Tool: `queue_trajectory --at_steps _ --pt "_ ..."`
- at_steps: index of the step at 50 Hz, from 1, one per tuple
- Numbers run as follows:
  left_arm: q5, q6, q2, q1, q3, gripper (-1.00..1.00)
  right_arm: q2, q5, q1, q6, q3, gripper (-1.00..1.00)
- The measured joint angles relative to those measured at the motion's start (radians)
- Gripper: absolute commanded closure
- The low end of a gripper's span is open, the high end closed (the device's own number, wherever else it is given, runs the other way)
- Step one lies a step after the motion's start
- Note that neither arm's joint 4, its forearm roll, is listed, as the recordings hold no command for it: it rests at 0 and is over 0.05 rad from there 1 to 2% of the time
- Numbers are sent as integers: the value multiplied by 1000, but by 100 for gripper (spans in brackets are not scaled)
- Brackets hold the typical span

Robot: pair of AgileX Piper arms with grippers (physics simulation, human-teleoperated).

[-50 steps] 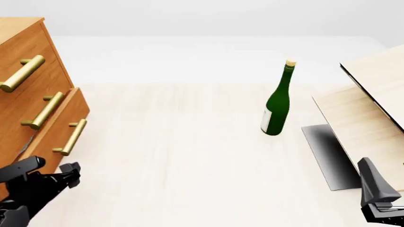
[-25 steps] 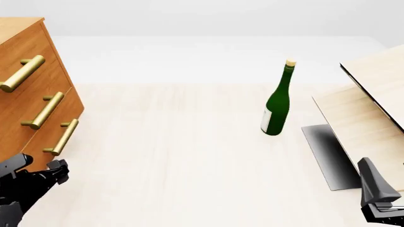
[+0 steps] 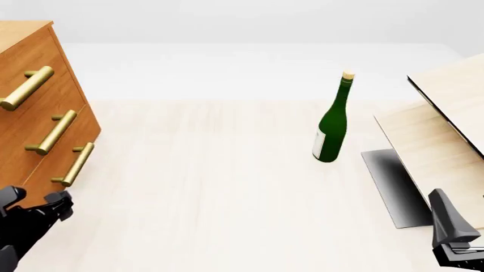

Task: Put the bowl in the bottom drawer of the cabinet and close it.

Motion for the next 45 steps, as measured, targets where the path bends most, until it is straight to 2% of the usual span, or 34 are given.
queue_trajectory --at_steps 16,27,45 --pt "-13 -3 1 37 15 -100 0 0 0 0 0 -100" --pt "-7 24 -10 62 30 -100 0 0 0 0 0 -100" --pt "-50 197 -18 103 72 -100 0 0 0 0 0 -100"
